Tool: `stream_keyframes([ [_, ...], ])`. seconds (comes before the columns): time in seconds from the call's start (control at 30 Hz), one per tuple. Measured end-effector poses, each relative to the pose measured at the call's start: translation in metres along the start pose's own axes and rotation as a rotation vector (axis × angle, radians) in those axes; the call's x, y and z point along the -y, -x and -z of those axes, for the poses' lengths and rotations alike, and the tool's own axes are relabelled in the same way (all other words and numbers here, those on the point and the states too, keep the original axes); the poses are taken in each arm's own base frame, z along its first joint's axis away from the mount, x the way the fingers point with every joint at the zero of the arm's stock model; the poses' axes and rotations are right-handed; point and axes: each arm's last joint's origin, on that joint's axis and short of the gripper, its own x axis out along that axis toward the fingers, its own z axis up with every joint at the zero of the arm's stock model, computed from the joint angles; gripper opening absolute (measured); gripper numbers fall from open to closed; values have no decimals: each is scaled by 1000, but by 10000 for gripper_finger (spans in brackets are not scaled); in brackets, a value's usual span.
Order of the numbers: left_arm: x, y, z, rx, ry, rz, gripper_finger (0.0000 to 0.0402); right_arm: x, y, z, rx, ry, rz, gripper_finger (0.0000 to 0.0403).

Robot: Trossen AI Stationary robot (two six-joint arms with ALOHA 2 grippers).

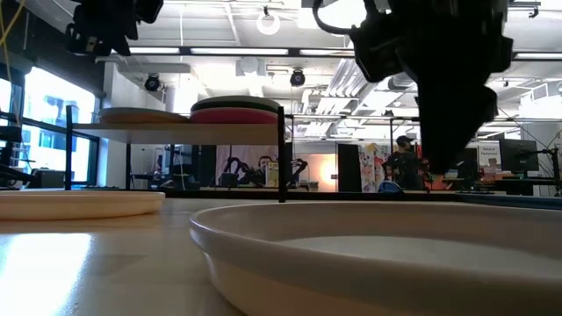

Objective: Place and stack plates onto a shelf
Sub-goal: Stack the light brown plate on top of the light blue plate on the shelf

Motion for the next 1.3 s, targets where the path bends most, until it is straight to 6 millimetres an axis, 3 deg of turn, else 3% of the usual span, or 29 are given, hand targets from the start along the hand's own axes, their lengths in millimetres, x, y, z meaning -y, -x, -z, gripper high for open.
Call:
stream_keyframes([
  [0.43,31,-48,19,-123,-25,-47,104,-5,-15,11,-1,12,35,133],
  [0.87,62,-104,27,-133,-84,18,104,-5,-29,13,-18,9,64,133],
  [1.3,67,-144,29,-149,-89,0,104,-2,-37,15,-54,6,88,133],
])
